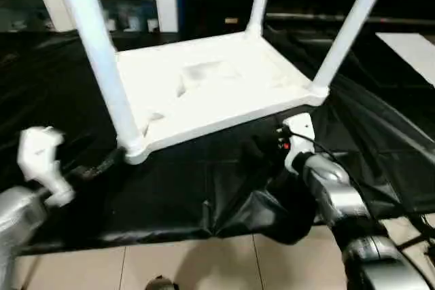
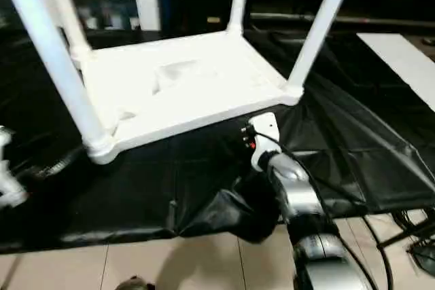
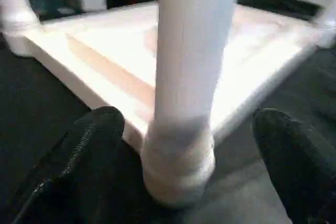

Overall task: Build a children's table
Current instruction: Rotate table base

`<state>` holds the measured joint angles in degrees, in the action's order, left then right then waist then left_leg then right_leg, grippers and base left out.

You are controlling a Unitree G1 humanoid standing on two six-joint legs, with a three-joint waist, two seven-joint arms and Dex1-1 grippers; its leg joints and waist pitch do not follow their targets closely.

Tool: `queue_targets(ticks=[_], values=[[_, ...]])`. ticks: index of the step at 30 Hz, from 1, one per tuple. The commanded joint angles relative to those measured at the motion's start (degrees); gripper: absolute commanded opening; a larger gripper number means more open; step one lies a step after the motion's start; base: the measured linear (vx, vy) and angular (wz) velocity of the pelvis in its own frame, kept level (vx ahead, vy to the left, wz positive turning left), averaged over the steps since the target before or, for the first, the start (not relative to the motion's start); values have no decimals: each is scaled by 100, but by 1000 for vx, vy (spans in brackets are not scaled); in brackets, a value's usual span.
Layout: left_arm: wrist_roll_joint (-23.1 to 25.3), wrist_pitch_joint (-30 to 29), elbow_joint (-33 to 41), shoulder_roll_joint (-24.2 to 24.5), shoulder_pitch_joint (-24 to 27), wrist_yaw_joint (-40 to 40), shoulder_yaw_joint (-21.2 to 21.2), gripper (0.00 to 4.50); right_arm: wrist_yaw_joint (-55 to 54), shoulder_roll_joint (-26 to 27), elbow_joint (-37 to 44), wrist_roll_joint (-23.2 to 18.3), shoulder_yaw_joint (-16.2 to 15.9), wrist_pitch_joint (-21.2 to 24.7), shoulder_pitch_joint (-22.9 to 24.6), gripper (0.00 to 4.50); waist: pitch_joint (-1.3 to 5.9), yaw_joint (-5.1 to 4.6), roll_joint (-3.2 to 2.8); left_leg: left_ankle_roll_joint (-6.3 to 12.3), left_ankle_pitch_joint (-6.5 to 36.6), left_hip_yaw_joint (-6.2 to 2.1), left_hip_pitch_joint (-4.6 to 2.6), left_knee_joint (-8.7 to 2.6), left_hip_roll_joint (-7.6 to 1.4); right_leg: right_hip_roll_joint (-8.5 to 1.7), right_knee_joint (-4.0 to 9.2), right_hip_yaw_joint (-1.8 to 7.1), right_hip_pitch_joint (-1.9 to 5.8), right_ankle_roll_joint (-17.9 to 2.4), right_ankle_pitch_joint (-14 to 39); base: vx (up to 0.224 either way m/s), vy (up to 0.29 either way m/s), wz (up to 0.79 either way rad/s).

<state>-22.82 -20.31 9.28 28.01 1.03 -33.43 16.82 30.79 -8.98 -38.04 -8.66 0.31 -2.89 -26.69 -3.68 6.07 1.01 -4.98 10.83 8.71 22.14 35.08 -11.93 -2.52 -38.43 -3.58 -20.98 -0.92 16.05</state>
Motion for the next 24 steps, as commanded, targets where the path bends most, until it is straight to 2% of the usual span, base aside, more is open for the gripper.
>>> queue_targets(ticks=[1, 2, 4, 7, 8, 9, 11, 13, 15, 16, 17, 18, 20, 21, 22, 23, 24], values=[[161, 91, 27, -45, -62, 239, -116, 447, 205, -1, 293, -182, -33, 70, 56, 386, 410, -16, -153, 134, 566, -35, -103, -426, -162, -476, 415, 308, 253, -1088, -1552, 0, 0, 0], [292, 296, -209, -276, -314, 526, -177, 447, 5, 16, 398, -167, 43, 22, 145, 386, 401, -29, -170, 95, 570, -34, -104, -440, -156, -464, 436, 307, 248, -1106, -1412, 0, 0, 0], [253, 311, -240, -317, -363, 512, -184, 447, -23, 20, 376, -156, 55, 9, 142, 386, 403, -31, -165, 32, 634, -30, -120, -438, -158, -477, 444, 310, 248, -1150, -1286, 0, 0, 0], [-85, 296, -374, -513, -654, 177, -272, 447, -258, 37, 75, 36, 75, -65, 20, 386, 405, -23, -170, -68, 633, -23, -120, -440, -146, -484, 451, 317, 241, -1198, -1097, 0, 0, 0], [191, 413, -808, -476, -935, 192, -409, 447, -461, 64, -214, 170, 90, -108, -200, 386, 398, -38, -171, -112, 665, -13, -123, -443, -128, -472, 465, 319, 229, -1229, -1007, 0, 0, 0], [259, 426, -933, -460, -1017, 202, -447, 447, -513, 71, -273, 202, 91, -116, -261, 386, 405, -35, -199, -130, 740, -11, -140, -436, -129, -477, 460, 319, 226, -1224, -911, 0, 0, 0], [321, 467, -1129, -466, -1154, 253, -487, 447, -553, 85, -256, 193, 80, -58, -325, 386, 413, -45, -160, -99, 646, -15, -121, -434, -128, -490, 458, 327, 256, -1179, -1014, 0, 0, 0], [284, 542, -1317, -532, -1297, 244, -489, 447, -574, 112, -279, 183, 57, -8, -399, 386, 420, -39, -170, -66, 555, -18, -117, -427, -136, -494, 444, 324, 258, -1158, -1142, 0, 0, 0], [256, 576, -1407, -571, -1367, 227, -488, 447, -589, 124, -307, 187, 42, 4, -436, 386, 447, -40, -156, 7, 270, -16, -106, -400, -129, -485, 399, 316, 271, -1192, -1607, 0, 0, 0], [57, 498, -1399, -626, -1450, -96, -607, 447, -686, 164, -598, 265, 19, -51, -602, 386, 452, -43, -130, 27, 224, -11, -104, -396, -126, -484, 396, 316, 276, -1203, -1668, 0, 0, 0], [-44, 428, -1330, -645, -1457, -237, -666, 447, -738, 174, -714, 307, 5, -67, -667, 386, 463, -40, -151, 25, 159, -10, -109, -393, -123, -496, 380, 307, 265, -1288, -1673, 0, 0, 0], [-451, 39, -938, -650, -1389, -763, -910, 447, -918, 195, -1083, 438, -3, -88, -876, 386, 457, -46, -137, -10, 150, 6, -110, -391, -126, -496, 371, 309, 252, -1365, -1640, 0, 0, 0], [-749, -273, -554, -584, -1259, -1101, -1112, 447, -1062, 186, -1256, 505, 2, -37, -986, 386, 453, -26, -128, -8, 165, 19, -117, -388, -142, -494, 366, 311, 243, -1406, -1585, 0, 0, 0], [-826, -360, -454, -561, -1223, -1181, -1163, 447, -1099, 183, -1296, 520, 4, -23, -1012, 386, 456, -11, -138, -1, 156, 21, -124, -391, -148, -495, 357, 306, 241, -1411, -1602, 0, 0, 0], [-1318, -947, 241, -359, -1043, -1606, -1576, 447, -1182, 167, -1531, 496, 59, 37, -1189, 386, 455, 1, -72, 31, 128, 42, -134, -388, -154, -486, 350, 311, 236, -1382, -1638, 0, 0, 0], [-1431, -1091, 403, -314, -1019, -1692, -1689, 447, -1203, 162, -1602, 487, 74, 52, -1244, 386, 454, 12, -105, 66, 74, 34, -110, -393, -141, -462, 341, 296, 242, -1343, -1663, 0, 0, 0], [-1489, -1156, 486, -320, -1039, -1722, -1769, 447, -1198, 163, -1658, 482, 80, 59, -1281, 386, 430, -1, -103, 63, 108, 44, -119, -391, -121, -446, 355, 297, 222, -1314, -1608, 0, 0, 0]])
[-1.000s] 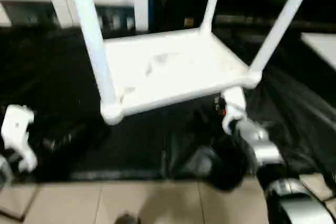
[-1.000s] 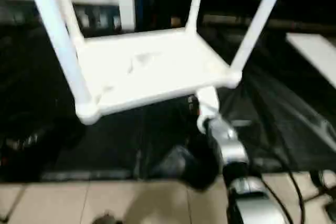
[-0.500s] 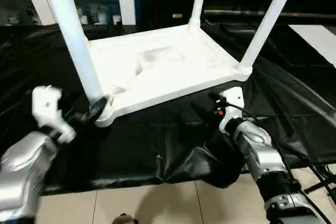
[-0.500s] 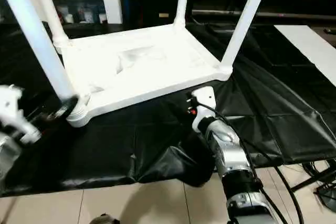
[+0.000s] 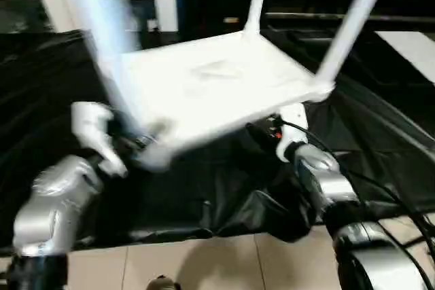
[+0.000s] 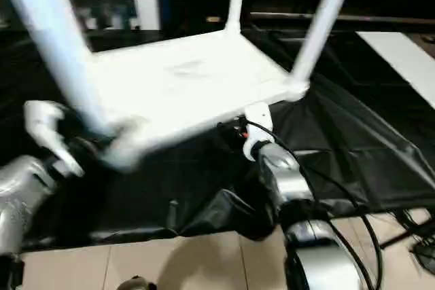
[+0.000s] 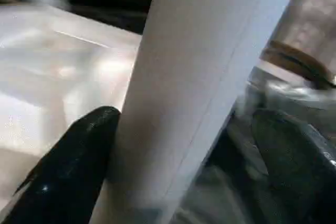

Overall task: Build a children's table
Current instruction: Rotate table base

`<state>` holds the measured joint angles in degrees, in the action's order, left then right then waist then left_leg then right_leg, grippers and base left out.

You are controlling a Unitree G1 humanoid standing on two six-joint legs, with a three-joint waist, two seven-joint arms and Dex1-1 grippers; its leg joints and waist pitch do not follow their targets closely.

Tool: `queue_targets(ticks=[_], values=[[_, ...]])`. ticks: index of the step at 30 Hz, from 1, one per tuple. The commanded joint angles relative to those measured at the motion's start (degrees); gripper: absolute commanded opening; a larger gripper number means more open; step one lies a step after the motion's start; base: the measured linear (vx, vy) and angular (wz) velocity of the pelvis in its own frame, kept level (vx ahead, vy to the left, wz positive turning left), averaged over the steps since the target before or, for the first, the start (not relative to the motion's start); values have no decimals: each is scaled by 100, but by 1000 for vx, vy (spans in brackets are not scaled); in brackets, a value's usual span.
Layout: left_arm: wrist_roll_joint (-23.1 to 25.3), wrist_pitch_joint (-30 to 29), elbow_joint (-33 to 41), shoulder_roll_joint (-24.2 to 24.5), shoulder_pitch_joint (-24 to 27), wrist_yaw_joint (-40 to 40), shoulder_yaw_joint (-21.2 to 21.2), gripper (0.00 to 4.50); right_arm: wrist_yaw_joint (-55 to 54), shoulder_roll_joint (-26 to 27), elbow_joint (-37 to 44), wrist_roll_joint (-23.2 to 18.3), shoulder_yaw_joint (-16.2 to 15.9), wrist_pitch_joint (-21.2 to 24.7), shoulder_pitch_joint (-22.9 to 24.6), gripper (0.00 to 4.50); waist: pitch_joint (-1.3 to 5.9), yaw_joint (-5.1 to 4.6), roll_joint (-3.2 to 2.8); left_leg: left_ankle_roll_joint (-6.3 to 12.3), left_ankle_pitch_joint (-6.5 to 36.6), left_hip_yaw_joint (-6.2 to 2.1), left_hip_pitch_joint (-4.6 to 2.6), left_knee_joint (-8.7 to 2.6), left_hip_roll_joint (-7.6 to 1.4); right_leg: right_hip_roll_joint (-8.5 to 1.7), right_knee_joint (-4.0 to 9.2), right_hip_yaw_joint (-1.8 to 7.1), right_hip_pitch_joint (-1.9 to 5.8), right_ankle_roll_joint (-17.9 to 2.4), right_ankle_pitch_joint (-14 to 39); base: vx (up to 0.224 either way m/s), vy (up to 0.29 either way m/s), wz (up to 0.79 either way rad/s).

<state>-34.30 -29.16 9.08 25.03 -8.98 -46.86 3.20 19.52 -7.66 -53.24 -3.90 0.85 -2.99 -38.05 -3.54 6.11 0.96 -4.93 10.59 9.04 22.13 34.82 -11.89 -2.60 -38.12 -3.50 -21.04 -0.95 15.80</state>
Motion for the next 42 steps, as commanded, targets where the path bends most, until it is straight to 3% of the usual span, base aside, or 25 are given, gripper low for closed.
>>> queue_targets(ticks=[1, 4, 6, 8, 9, 14, 17, 25, 26, 31, 35, 39, 42], values=[[-384, -321, 570, -27, -53, -401, -468, 447, -68, 31, -181, 1, 30, 73, -172, 386, 417, -21, -78, 37, 142, 7, -107, -379, -127, -450, 328, 290, 256, -1281, -1522, 0, 0, 0], [-347, -332, 606, -251, -342, -448, -741, 447, -44, 82, -519, 42, 23, 6, -374, 386, 406, -92, -30, -16, 246, 22, -80, -383, -117, -464, 361, 315, 296, -1231, -1279, 0, 0, 0], [-272, -316, 528, -456, -564, -443, -850, 447, 42, 168, -676, 56, 26, -20, -487, 386, 407, -129, -41, -14, 278, 28, -82, -374, -116, -475, 377, 324, 297, -1223, -1184, 0, 0, 0], [-192, -242, 300, -680, -834, -464, -973, 447, 219, 283, -693, 67, -47, -35, -527, 386, 412, -165, -26, 48, 241, 33, -70, -367, -109, -476, 381, 335, 316, -1254, -1246, 0, 0, 0], [78, -11, -28, -885, -1126, -309, -1109, 447, 255, 361, -710, 130, -137, -66, -553, 386, 419, -196, -25, 118, 163, 34, -66, -361, -107, -459, 374, 332, 317, -1260, -1360, 0, 0, 0], [735, 496, -749, -1103, -1587, 62, -1359, 447, 144, 420, -855, 189, -145, -127, -624, 386, 445, -212, -57, 230, 101, 25, -97, -348, -127, -458, 370, 318, 302, -1328, -1548, 0, 0, 0], [826, 644, -1129, -1285, -1857, 70, -1354, 447, 389, 503, -931, 113, -101, -103, -646, 386, 445, -210, -86, 205, 205, 16, -90, -357, -130, -477, 369, 317, 314, -1378, -1501, 0, 0, 0], [1060, 987, -1554, -1522, -2091, 47, -1478, 447, 742, 672, -950, 171, -221, -127, -604, 386, 436, -221, -93, 180, 396, 17, -102, -367, -144, -488, 397, 317, 306, -1495, -1345, 0, 0, 0], [1280, 1175, -1817, -1527, -2170, 129, -1503, 447, 972, 740, -918, 167, -285, -135, -574, 386, 435, -221, -92, 193, 453, 14, -104, -371, -144, -491, 413, 318, 307, -1490, -1251, 0, 0, 0], [1459, 1341, -2038, -1566, -2231, 172, -1497, 447, 1533, 830, -860, 79, -325, -15, -519, 386, 419, -264, -69, 209, 536, 6, -75, -388, -147, -506, 424, 316, 322, -1482, -1014, 0, 0, 0], [1573, 1494, -2142, -1658, -2256, 256, -1516, 447, 1366, 848, -966, 157, -328, -52, -551, 386, 424, -265, -49, 281, 460, 21, -106, -376, -161, -510, 423, 331, 289, -1596, -1061, 0, 0, 0], [1752, 1652, -2368, -1688, -2312, 386, -1488, 447, 1356, 826, -970, 141, -256, -70, -581, 386, 426, -236, -54, 305, 468, 24, -116, -378, -169, -520, 423, 335, 283, -1577, -1086, 0, 0, 0], [2039, 1907, -2643, -1604, -2360, 582, -1435, 447, 795, 743, -1022, 217, -93, -349, -641, 386, 422, -223, -65, 252, 533, 18, -124, -392, -174, -525, 436, 332, 260, -1527, -937, 0, 0, 0]])
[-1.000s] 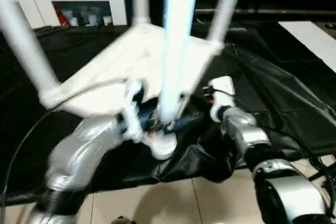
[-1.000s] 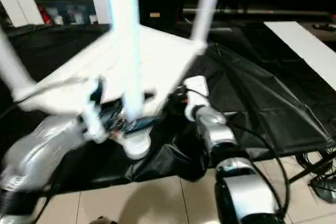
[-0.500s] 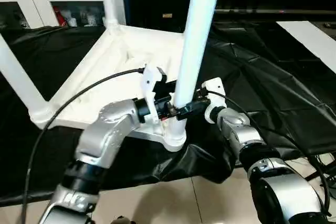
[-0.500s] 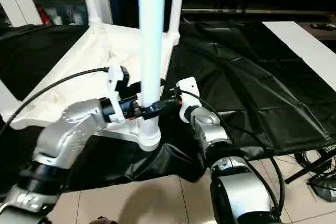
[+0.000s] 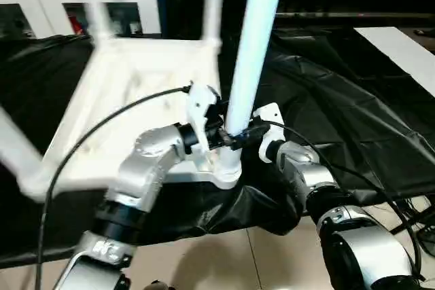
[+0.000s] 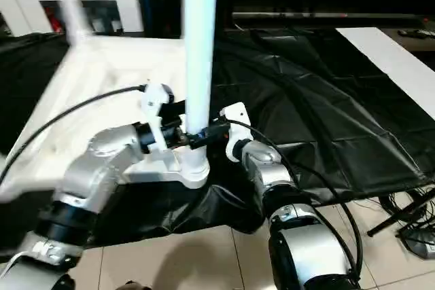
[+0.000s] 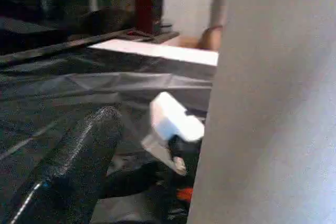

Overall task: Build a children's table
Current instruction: Rotate table base

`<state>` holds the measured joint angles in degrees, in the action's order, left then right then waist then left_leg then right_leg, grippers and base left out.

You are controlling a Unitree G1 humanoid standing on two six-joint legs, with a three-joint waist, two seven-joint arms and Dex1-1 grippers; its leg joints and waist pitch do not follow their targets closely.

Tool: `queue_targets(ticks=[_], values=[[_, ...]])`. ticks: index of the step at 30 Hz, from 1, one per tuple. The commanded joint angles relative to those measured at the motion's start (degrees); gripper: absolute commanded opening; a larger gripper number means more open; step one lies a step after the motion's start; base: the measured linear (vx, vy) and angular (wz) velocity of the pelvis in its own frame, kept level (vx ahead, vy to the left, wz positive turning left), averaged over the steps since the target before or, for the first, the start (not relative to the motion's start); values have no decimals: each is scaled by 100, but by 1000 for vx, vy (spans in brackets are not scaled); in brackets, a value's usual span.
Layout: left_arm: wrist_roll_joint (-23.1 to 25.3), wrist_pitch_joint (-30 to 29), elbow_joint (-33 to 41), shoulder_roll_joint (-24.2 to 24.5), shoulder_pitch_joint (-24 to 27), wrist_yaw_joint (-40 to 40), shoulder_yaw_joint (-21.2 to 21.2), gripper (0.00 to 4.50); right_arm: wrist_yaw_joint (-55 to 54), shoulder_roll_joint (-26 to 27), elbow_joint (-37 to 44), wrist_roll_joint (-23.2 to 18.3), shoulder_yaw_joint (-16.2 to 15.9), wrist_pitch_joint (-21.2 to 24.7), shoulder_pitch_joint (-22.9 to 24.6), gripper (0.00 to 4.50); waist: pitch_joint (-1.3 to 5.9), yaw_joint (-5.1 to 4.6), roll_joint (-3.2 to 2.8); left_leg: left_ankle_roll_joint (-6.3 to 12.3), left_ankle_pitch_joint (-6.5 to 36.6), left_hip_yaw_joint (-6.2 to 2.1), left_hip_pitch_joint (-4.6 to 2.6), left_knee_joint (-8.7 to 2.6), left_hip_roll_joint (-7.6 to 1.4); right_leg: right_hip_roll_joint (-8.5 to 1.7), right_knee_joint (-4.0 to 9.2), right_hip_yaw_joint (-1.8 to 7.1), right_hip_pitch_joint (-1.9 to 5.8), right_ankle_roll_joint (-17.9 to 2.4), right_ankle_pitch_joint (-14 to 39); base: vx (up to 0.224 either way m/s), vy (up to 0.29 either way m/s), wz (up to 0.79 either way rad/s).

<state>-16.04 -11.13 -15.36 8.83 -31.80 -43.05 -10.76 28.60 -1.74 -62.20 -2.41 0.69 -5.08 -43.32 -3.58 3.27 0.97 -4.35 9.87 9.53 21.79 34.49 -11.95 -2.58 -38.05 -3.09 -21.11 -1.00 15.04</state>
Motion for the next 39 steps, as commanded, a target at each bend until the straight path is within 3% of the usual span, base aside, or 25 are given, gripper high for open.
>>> queue_targets(ticks=[1, 5, 6, 12, 15, 17, 20, 22, 24, 26, 28, 32, 35, 36, 37, 39], values=[[251, 143, -231, 33, -83, 224, -37, 447, -211, 138, -135, 75, -50, -180, -125, 386, 429, 62, -67, 175, 603, -34, -93, -360, -168, -528, 426, 291, 269, -1513, -847, 0, 0, 0], [741, 677, -620, 490, -25, 323, 4, 447, -818, -130, 32, -284, 518, -336, -161, 386, 446, 75, -79, 158, 541, -40, -93, -358, -166, -523, 414, 296, 267, -1426, -961, 0, 0, 0], [740, 650, -604, 560, 19, 298, 39, 447, -729, -160, 136, -323, 540, -329, -105, 386, 447, 86, -106, 150, 542, -35, -97, -352, -163, -519, 404, 295, 265, -1409, -1060, 0, 0, 0], [371, 272, -122, 788, 354, -90, 264, 447, -280, -294, 889, -517, 604, -210, 303, 386, 452, 109, -93, 236, 475, -26, -74, -343, -153, -504, 382, 289, 269, -1409, -1342, 0, 0, 0], [310, 287, -72, 1032, 656, 61, 522, 447, -10, -553, 1873, -662, 609, -17, 934, 386, 447, 155, -122, 278, 471, -34, -75, -345, -163, -497, 379, 289, 258, -1367, -1428, 0, 0, 0], [156, 292, 94, 1073, 854, 113, 643, 447, -74, -662, 2309, -695, 623, 106, 1200, 386, 430, 176, -101, 196, 590, -29, -86, -365, -156, -486, 413, 289, 256, -1331, -1212, 0, 0, 0], [-158, 240, 997, 945, 1473, 230, 899, 447, -197, -820, 3054, -533, 525, 413, 1680, 386, 394, 180, -141, -16, 919, -36, -88, -400, -177, -486, 465, 302, 249, -1223, -711, 0, 0, 0], [-197, 161, 1295, 896, 1694, 307, 968, 447, -223, -864, 3292, -415, 452, 472, 1851, 386, 384, 177, -138, -21, 996, -10, -99, -393, -146, -456, 500, 314, 214, -1213, -487, 0, 0, 0], [-214, 43, 1659, 834, 2059, 534, 1065, 447, -261, -861, 3634, -358, 413, 630, 2125, 386, 355, 182, -131, -44, 1111, -16, -86, -416, -168, -467, 526, 318, 210, -1164, -222, 0, 0, 0], [-168, 203, 1805, 884, 2363, 582, 1067, 447, -291, -822, 3978, -442, 443, 831, 2369, 386, 340, 180, -129, -30, 1255, -20, -87, -438, -156, -465, 579, 335, 187, -1003, 230, 0, 0, 0], [-622, 102, 2212, 989, 2760, 184, 1066, 447, -344, -854, 4233, -537, 412, 1018, 2552, 386, 351, 182, -124, -55, 1197, -25, -82, -440, -154, -455, 576, 339, 178, -946, 289, 0, 0, 0], [-947, -345, 2530, 1170, 3043, -11, 1204, 447, -325, -918, 4464, -552, 356, 1179, 2684, 386, 340, 175, -157, -100, 1182, -11, -90, -441, -143, -423, 557, 343, 136, -939, 146, 0, 0, 0], [-842, -293, 2485, 1232, 3186, 165, 1512, 447, -318, -977, 4590, -428, 325, 1192, 2768, 386, 315, 155, -186, -136, 1344, -15, -81, -454, -128, -419, 602, 352, 138, -840, 393, 0, 0, 0], [-659, -133, 2364, 1219, 3270, 476, 1735, 447, -396, -991, 4684, -355, 334, 1230, 2825, 386, 327, 155, -182, -141, 1322, -18, -85, -446, -126, -413, 599, 354, 146, -800, 345, 0, 0, 0], [-181, -16, 2145, 1208, 3351, 1112, 1935, 447, -540, -999, 4771, -269, 351, 1279, 2880, 386, 327, 151, -202, -142, 1293, -26, -80, -448, -128, -404, 604, 351, 147, -774, 290, 0, 0, 0], [13, 102, 2149, 1086, 3454, 1618, 2109, 447, -667, -971, 4838, -255, 358, 1314, 2926, 386, 348, 122, -185, -122, 1174, -35, -68, -431, -116, -396, 584, 340, 179, -696, 63, 0, 0, 0]])
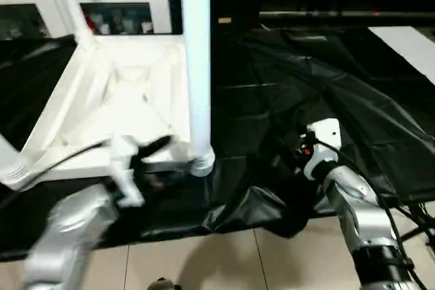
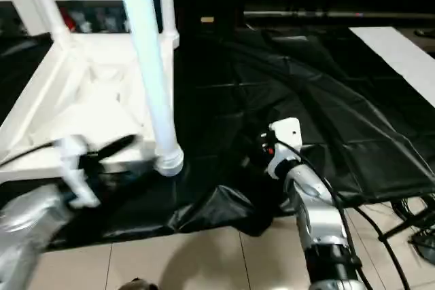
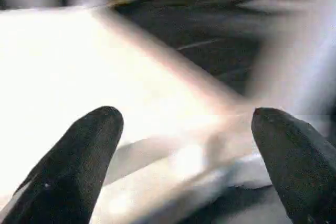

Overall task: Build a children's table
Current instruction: Rotate table base

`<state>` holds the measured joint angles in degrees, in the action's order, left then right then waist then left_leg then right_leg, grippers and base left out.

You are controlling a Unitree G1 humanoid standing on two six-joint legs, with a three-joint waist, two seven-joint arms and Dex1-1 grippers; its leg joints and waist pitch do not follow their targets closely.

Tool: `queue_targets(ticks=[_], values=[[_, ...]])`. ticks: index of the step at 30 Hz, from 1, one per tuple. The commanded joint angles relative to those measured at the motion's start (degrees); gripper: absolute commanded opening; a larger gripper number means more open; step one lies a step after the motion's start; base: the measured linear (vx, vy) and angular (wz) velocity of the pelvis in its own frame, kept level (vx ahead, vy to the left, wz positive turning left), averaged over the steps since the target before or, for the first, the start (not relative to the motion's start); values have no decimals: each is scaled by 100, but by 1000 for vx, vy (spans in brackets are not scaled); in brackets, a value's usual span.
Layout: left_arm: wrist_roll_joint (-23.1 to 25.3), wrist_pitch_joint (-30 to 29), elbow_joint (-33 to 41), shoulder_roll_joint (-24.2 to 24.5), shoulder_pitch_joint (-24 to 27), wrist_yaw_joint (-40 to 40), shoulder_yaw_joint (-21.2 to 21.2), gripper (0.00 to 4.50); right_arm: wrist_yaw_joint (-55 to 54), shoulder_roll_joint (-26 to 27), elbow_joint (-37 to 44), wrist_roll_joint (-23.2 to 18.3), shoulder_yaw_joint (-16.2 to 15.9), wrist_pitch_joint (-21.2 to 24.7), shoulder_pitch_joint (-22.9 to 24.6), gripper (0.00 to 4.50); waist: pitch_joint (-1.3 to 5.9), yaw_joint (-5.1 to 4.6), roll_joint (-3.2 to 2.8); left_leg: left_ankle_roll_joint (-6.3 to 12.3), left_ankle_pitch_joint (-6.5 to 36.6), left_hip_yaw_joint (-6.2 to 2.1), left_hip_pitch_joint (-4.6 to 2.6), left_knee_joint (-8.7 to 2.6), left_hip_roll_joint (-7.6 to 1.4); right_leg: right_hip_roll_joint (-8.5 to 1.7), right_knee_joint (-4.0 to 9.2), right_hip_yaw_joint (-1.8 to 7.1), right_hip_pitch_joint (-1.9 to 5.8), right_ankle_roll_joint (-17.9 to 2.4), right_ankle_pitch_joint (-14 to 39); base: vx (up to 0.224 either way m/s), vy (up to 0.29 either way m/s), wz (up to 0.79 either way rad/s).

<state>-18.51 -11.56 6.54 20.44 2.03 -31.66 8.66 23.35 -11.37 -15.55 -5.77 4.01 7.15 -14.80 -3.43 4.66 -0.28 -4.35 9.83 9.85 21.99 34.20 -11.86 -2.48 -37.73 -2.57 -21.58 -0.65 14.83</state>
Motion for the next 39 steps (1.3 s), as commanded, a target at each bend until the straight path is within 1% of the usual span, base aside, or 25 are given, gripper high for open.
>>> queue_targets(ticks=[1, 8, 9, 10, 11, 13, 14, 16, 18, 21, 22, 24, 27, 28, 29, 30, 31, 32, 33, 34, 35, 36, 37, 38, 39], values=[[259, 154, -33, -85, 77, 496, 175, 447, -148, -6, 176, 81, 25, 92, 76, 386, 335, -9, -65, -114, 1157, -63, -97, -398, -125, -414, 563, 291, 217, -731, 66, 0, 0, 0], [751, -66, 394, -945, 100, 2220, 433, 447, -349, 307, 201, 184, -267, 47, 43, 386, 323, 19, -9, -39, 1334, -61, -106, -424, -157, -437, 598, 288, 192, -849, 276, 0, 0, 0], [788, 17, 347, -1013, 30, 2319, 443, 447, -361, 355, 182, 150, -263, 66, -3, 386, 302, 54, 57, 242, 1271, -200, 118, -504, -54, -521, 558, 111, 362, -844, 270, 0, 0, 0], [782, 57, 300, -1036, -53, 2309, 399, 447, -394, 364, 164, 176, -290, 46, -50, 386, 346, 73, -105, 655, 1484, -309, 118, -525, 17, -567, 654, -132, 423, -732, 726, -7, -5, 41], [858, 78, 246, -1012, -133, 2295, 314, 447, -428, 367, 155, 200, -314, 32, -80, 386, 355, 38, -45, 979, 1585, -368, 110, -425, 41, -712, 745, -169, 498, -856, 1051, -7, -5, 41], [871, 98, 191, -995, -223, 2241, 230, 447, -459, 358, 139, 232, -328, 13, -112, 386, 257, 60, -105, 935, 1983, -402, 136, -465, 34, -740, 893, -303, 598, -803, 2054, 10, 3, 56], [900, 68, 148, -985, -305, 2213, 153, 447, -502, 354, 122, 267, -317, -24, -140, 386, 159, 90, -140, 606, 2694, -394, 125, -453, 61, -775, 1089, -464, 744, -555, 3497, 4, 7, 50], [943, 31, 97, -969, -382, 2135, 40, 447, -592, 393, 126, 181, -189, 5, -172, 386, 118, -99, -103, 26, 3652, -384, -477, -459, -163, -522, 1072, -376, 427, -621, 3512, 56, 15, 37], [989, 45, 77, -966, -408, 2126, -12, 447, -651, 378, 109, 194, -164, -20, -184, 386, 140, -70, -130, -194, 4407, -433, -680, -660, -291, -407, 926, -280, 408, -663, 2724, 72, 19, 12], [1068, 26, 37, -1007, -462, 2176, -103, 447, -683, 337, 62, 214, -143, -60, -194, 386, 260, -88, -83, 150, 3469, -317, -478, -707, -179, -479, 895, -92, 692, -864, 1651, 95, 39, -7], [1067, 30, 29, -1010, -465, 2170, -126, 447, -675, 326, 46, 210, -145, -62, -194, 386, 363, -15, -32, 438, 2313, -149, -262, -598, -28, -520, 957, -17, 946, -813, 1114, 118, 20, -4], [1072, 46, 8, -1010, -466, 2170, -154, 447, -612, 303, 30, 165, -163, -47, -198, 386, 414, 39, -13, 791, 1116, -60, -111, -468, 100, -491, 996, -26, 1095, -611, 681, 117, 18, -2], [1084, 53, -12, -1018, -454, 2183, -168, 447, -412, 231, 79, 163, -279, 11, -178, 386, 539, -18, -55, 1289, 115, -162, -292, -394, 118, -223, 799, -154, 1078, -220, -402, 136, 12, 3], [1090, 68, -13, -1042, -441, 2201, -145, 447, -221, 180, 164, 143, -406, 173, -127, 386, 539, 64, -45, 2163, -440, -231, 194, -155, 482, -338, 953, -415, 1492, 307, -1232, 145, 29, 43], [1090, 68, -13, -1042, -441, 2201, -145, 447, -221, 180, 164, 143, -406, 173, -127, 386, 534, -52, -138, 2738, -1021, -480, -41, -115, 446, -172, 786, -621, 1378, 659, -1513, 145, 29, 43], [1095, 70, -11, -1041, -435, 2203, -140, 447, -189, 160, 184, 194, -483, 148, -99, 386, 574, -145, -220, 3176, -1427, -774, -507, -124, 360, 46, 508, -715, 1051, 717, -1168, 156, -1, 66], [1103, 69, -6, -1035, -416, 2211, -135, 447, -200, 176, 203, 218, -521, 86, -60, 386, 668, -554, -250, 4544, -2537, -1720, -1408, -122, -96, 155, -223, -619, -40, 680, 942, 124, -63, 40], [1105, 68, -5, -1034, -407, 2217, -132, 447, -215, 202, 206, 191, -501, 72, -47, 386, 579, -509, -198, 4648, -3418, -2054, -1297, -188, -253, -37, -419, -316, -237, 534, 1520, 124, -63, 40], [1093, 71, 5, -1027, -391, 2220, -129, 447, -229, 256, 214, 93, -435, 125, -34, 386, 561, -538, -149, 4081, -3399, -1771, -1310, -88, -443, -256, -423, -65, -421, 476, 1206, -14, -123, 10], [1082, 61, 38, -1011, -350, 2217, -135, 447, -292, 257, 222, 113, -416, 113, -26, 386, 370, -405, 49, 2875, -1188, -1232, -716, -451, -140, -240, -353, 155, -157, 374, -26, -156, -146, -3], [1080, 56, 51, -1002, -334, 2216, -143, 447, -308, 250, 219, 138, -417, 100, -25, 386, 370, -405, 49, 2875, -1188, -1232, -716, -451, -140, -240, -353, 155, -157, 374, -26, -156, -146, -3], [1020, 82, 85, -982, -302, 2107, -174, 447, -326, 246, 210, 144, -401, 90, -18, 386, 288, -325, 279, 2295, 263, -968, -688, -418, 248, -373, 334, 412, 7, 201, -344, -94, -148, 1], [975, 103, 109, -967, -280, 2025, -195, 447, -330, 249, 206, 134, -385, 93, -12, 386, 278, -14, 543, 1654, 1067, -482, -205, 444, 909, -721, 1021, 1084, 578, 862, 1836, 52, -138, 15], [916, 41, 126, -936, -263, 1909, -237, 447, -355, 249, 208, 134, -365, 86, -2, 386, 334, 12, 500, 1095, 595, -621, -52, 596, 720, -918, 851, 1207, 729, 760, 1992, 52, -138, 15], [867, 53, 107, -833, -246, 1656, -329, 447, -384, 252, 227, 123, -341, 89, 17, 386, 295, 17, 471, 872, 243, -661, -8, 501, 704, -786, 754, 1115, 707, 912, 1416, 82, -111, 9]])
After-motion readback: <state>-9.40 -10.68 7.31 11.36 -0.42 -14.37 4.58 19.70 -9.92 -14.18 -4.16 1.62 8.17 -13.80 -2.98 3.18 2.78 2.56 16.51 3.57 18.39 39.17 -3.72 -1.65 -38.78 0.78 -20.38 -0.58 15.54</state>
